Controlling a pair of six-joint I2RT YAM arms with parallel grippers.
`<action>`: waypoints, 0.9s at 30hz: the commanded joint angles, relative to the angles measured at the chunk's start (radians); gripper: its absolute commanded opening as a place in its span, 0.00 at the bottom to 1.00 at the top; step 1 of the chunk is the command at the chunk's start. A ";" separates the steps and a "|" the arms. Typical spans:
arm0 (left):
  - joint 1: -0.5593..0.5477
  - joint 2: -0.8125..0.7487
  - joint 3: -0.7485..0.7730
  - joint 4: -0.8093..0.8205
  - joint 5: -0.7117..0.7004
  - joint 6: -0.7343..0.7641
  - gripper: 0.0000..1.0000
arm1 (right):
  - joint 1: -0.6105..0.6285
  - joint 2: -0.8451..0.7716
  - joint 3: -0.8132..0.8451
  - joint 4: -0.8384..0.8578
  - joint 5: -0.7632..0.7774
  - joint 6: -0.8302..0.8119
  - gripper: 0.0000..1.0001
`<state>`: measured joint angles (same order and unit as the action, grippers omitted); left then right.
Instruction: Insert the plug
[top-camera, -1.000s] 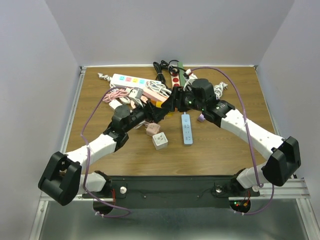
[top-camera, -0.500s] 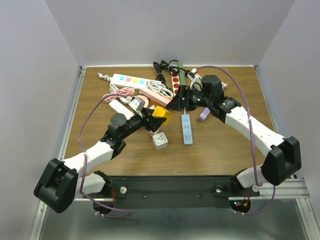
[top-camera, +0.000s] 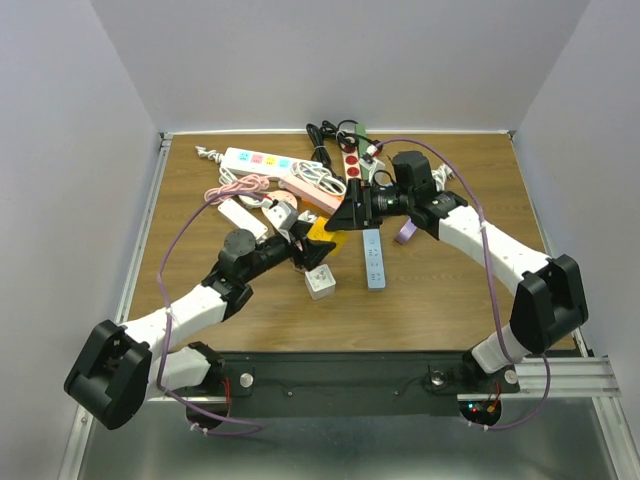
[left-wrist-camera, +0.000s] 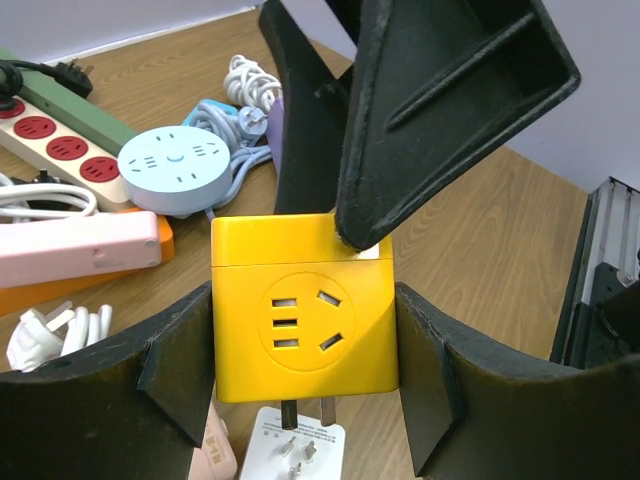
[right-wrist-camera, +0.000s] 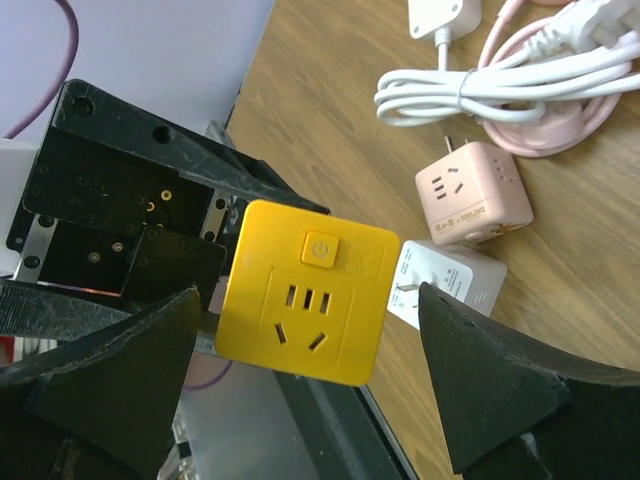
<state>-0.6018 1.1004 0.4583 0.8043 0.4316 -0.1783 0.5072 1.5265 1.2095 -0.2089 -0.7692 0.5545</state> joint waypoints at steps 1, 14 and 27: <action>-0.029 -0.008 0.029 0.073 0.012 0.030 0.00 | 0.005 0.018 0.051 0.031 -0.085 -0.004 0.94; -0.073 0.032 0.060 0.073 -0.071 0.060 0.00 | 0.004 0.054 0.016 0.031 -0.284 -0.019 0.56; -0.093 0.075 0.114 -0.056 -0.195 -0.021 0.99 | -0.156 0.024 0.038 0.034 -0.107 -0.076 0.00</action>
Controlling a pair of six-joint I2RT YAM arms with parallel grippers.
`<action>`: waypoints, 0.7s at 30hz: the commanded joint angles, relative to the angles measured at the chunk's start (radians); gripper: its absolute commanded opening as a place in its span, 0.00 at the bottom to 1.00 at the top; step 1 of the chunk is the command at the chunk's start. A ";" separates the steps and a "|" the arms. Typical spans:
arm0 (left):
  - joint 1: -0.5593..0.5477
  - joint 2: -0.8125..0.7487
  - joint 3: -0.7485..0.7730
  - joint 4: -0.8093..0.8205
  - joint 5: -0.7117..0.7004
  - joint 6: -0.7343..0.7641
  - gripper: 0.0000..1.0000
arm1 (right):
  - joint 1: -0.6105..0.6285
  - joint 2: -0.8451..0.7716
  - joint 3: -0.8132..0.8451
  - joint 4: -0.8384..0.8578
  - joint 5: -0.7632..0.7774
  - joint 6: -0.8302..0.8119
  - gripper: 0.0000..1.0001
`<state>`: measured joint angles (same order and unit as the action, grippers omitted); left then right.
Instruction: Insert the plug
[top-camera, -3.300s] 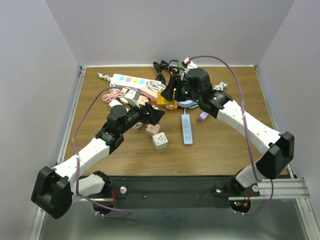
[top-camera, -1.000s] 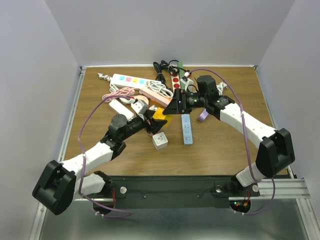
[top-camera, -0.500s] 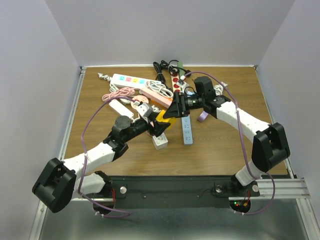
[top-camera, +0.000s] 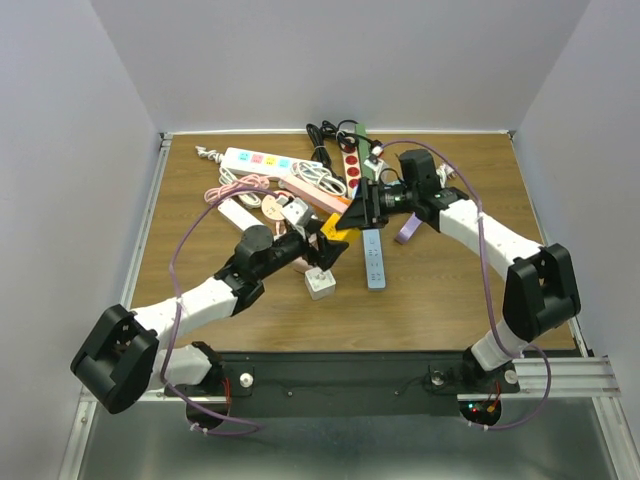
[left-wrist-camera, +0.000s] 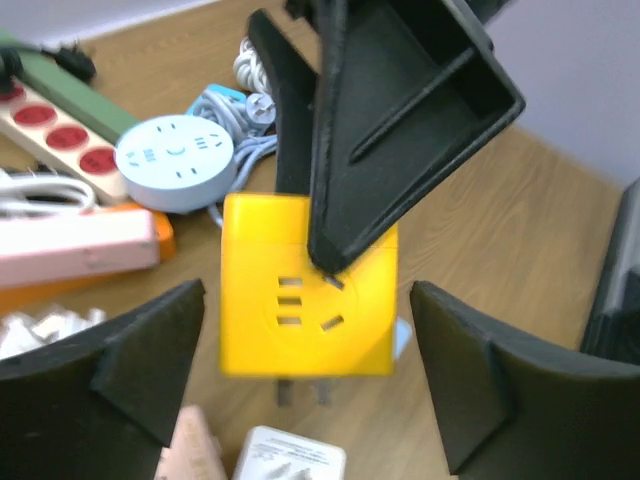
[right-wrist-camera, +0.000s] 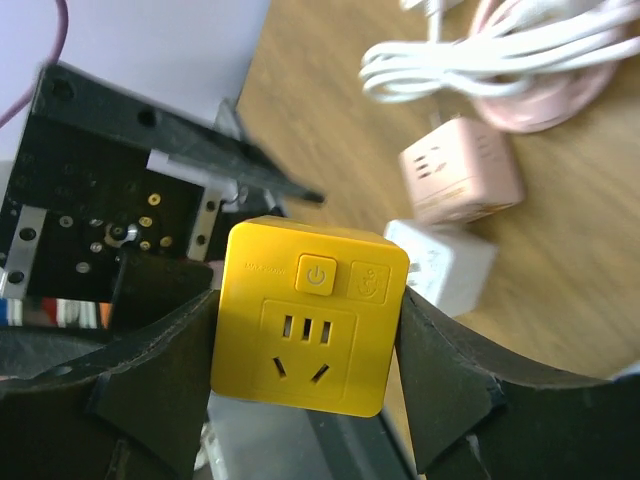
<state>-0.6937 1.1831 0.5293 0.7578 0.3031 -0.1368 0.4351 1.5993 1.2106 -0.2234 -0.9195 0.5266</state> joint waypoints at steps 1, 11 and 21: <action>0.000 -0.008 0.041 -0.012 -0.076 -0.082 0.99 | -0.134 -0.047 0.053 0.048 0.063 -0.057 0.01; -0.133 0.205 0.185 -0.147 -0.215 -0.210 0.99 | -0.340 -0.111 0.079 0.047 0.292 -0.097 0.00; -0.227 0.532 0.471 -0.436 -0.390 -0.320 0.99 | -0.429 -0.266 -0.008 0.044 0.412 -0.102 0.00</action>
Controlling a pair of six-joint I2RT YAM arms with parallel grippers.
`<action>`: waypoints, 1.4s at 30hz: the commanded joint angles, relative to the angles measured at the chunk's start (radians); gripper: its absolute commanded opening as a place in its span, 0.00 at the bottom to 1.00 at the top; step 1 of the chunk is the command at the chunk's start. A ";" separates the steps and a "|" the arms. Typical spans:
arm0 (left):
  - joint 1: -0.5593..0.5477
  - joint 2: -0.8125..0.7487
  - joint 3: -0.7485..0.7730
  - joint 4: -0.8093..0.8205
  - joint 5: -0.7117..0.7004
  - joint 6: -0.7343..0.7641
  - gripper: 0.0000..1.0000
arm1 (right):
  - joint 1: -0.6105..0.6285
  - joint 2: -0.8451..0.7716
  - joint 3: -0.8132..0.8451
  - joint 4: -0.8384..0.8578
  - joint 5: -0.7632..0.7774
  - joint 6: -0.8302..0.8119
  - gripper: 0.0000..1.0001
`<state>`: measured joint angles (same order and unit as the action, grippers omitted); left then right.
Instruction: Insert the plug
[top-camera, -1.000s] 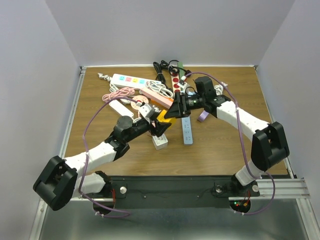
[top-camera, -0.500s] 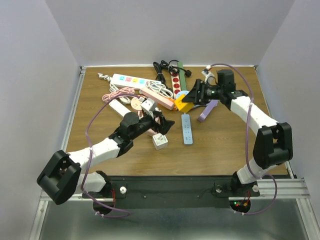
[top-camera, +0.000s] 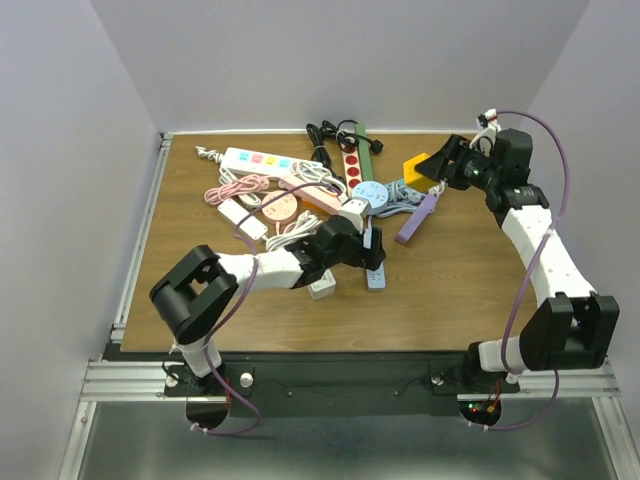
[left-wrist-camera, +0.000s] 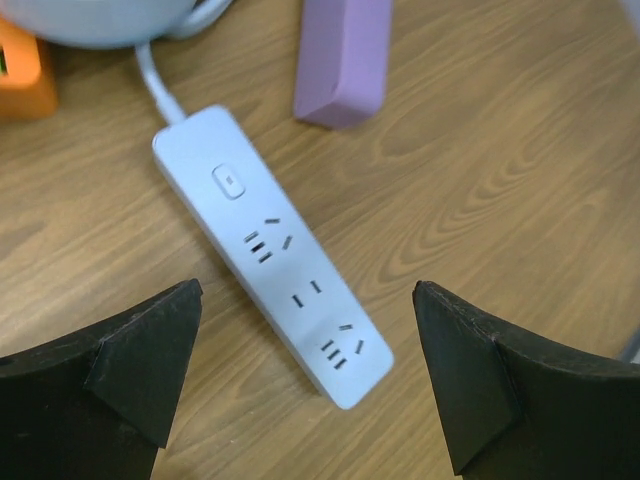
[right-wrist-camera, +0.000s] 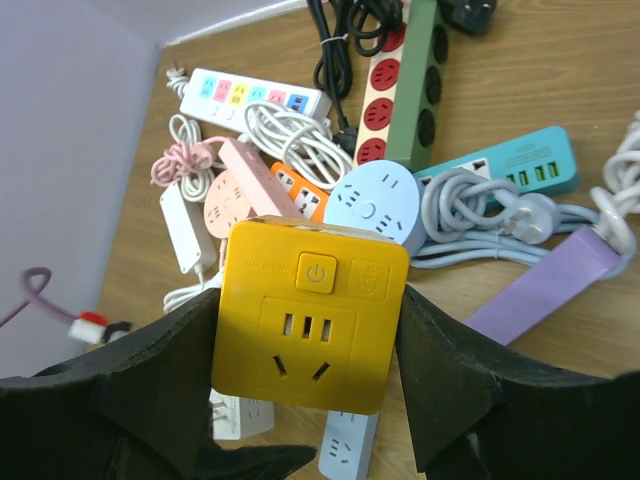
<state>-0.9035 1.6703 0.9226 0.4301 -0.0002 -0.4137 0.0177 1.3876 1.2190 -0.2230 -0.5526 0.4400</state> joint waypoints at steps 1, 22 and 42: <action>-0.023 0.063 0.112 -0.123 -0.099 -0.043 0.99 | -0.012 -0.062 -0.025 0.043 0.046 -0.015 0.00; -0.060 0.253 0.269 -0.247 -0.127 0.093 0.99 | -0.036 -0.137 -0.085 0.040 0.020 -0.014 0.00; -0.061 0.195 0.173 -0.409 -0.129 0.291 0.00 | -0.036 -0.133 -0.180 0.040 -0.164 -0.168 0.00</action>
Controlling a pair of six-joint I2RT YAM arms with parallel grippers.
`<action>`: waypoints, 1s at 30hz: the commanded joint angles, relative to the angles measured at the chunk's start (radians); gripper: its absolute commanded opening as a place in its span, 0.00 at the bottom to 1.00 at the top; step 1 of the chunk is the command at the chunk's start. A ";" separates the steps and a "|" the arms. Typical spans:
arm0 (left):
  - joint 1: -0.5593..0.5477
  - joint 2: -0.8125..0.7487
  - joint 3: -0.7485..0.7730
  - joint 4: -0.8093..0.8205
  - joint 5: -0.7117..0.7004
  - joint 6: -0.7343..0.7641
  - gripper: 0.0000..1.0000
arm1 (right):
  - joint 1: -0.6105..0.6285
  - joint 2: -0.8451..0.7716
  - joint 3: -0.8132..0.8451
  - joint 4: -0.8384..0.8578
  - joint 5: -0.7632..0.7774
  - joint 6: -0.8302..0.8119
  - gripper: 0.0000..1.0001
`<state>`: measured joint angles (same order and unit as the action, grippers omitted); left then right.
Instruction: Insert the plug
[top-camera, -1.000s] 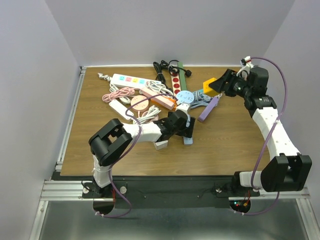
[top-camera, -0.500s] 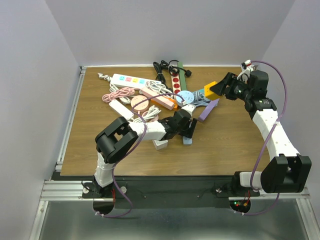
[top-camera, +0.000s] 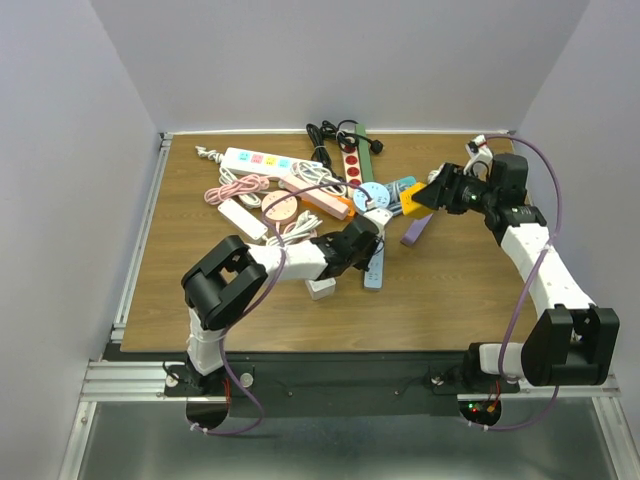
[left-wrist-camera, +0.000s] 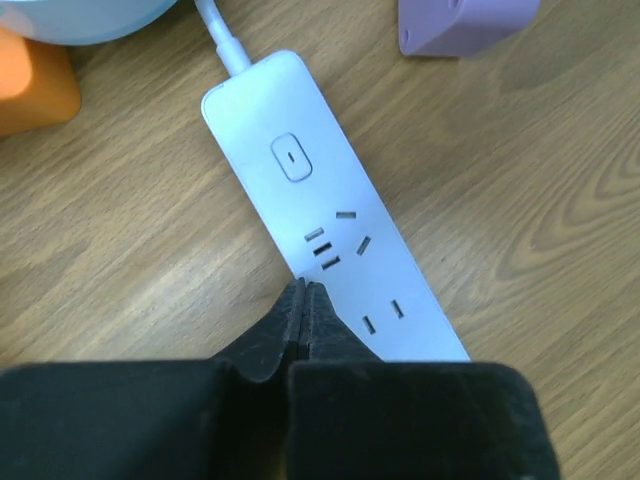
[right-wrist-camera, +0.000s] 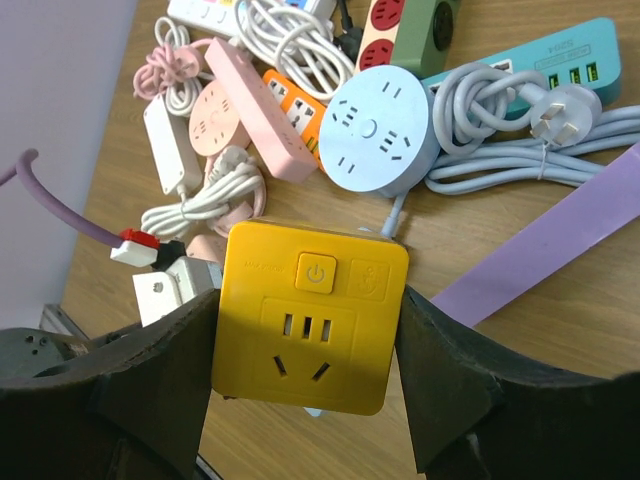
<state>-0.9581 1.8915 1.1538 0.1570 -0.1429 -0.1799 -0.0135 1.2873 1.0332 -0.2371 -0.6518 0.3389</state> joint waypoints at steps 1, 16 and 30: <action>-0.007 -0.029 -0.063 -0.140 0.009 0.053 0.00 | -0.005 -0.034 -0.004 0.056 -0.068 -0.086 0.00; -0.045 -0.198 -0.128 -0.013 0.000 -0.291 0.86 | -0.003 -0.011 -0.032 0.042 0.064 -0.150 0.00; -0.100 -0.043 0.003 -0.071 -0.044 -0.323 0.99 | -0.003 -0.052 -0.036 0.042 0.072 -0.143 0.00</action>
<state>-1.0531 1.8324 1.1019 0.1135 -0.1394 -0.4961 -0.0135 1.2846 0.9829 -0.2386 -0.5758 0.2020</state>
